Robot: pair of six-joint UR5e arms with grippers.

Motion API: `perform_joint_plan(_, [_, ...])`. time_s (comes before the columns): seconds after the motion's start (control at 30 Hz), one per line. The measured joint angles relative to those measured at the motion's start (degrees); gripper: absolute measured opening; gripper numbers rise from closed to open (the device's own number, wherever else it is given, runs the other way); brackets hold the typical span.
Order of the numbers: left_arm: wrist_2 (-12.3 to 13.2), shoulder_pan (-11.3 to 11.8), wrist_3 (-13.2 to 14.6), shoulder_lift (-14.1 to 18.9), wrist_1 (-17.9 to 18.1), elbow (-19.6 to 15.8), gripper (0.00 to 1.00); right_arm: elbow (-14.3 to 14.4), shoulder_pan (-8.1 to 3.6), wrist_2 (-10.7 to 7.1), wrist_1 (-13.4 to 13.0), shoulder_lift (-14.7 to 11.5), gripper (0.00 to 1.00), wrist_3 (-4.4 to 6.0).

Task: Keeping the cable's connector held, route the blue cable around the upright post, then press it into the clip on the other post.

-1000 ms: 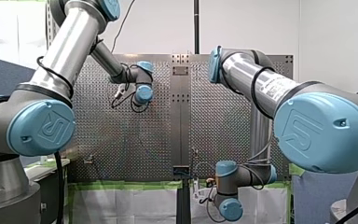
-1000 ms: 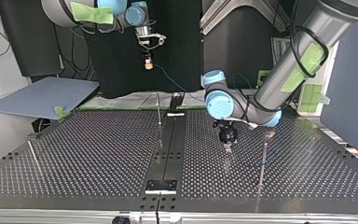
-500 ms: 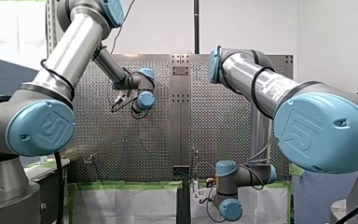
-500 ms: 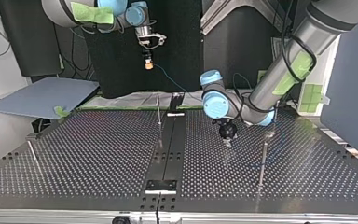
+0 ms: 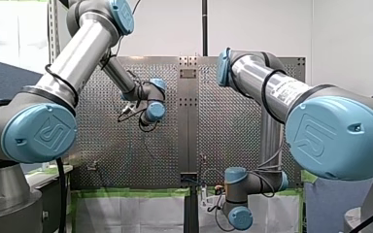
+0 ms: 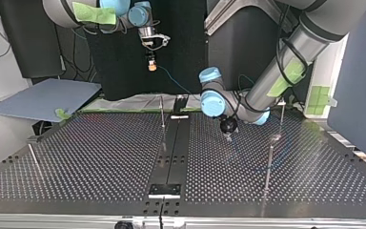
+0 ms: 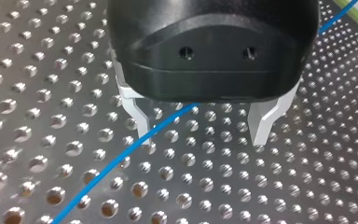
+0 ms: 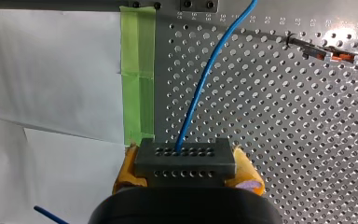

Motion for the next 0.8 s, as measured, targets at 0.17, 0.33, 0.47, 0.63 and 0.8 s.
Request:
perform_joint_plan(0.17, [-1.1, -0.1, 0.1, -0.5, -0.3, 0.0, 1.0, 0.0, 0.0, 0.0, 0.0, 0.0, 0.0, 0.0])
perform_joint_plan(0.33, [-2.3, -0.1, 0.8, -2.4, -0.9, 0.0, 1.0, 0.0, 0.0, 0.0, 0.0, 0.0, 0.0, -0.06])
perform_joint_plan(0.47, [-3.1, -0.2, 0.6, -4.1, -1.4, 0.0, 1.0, 0.0, 0.06, 0.0, 0.1, 0.0, 0.0, -0.09])
perform_joint_plan(0.63, [-4.5, 0.2, 0.3, -5.0, -2.2, 0.0, 1.0, 0.0, 0.07, 0.0, 0.1, 0.0, 0.0, -0.1])
perform_joint_plan(0.8, [-4.8, 0.2, -0.2, -5.1, -2.7, 0.0, 1.0, 0.0, 0.1, 0.0, 0.0, 0.0, 0.0, -0.1])
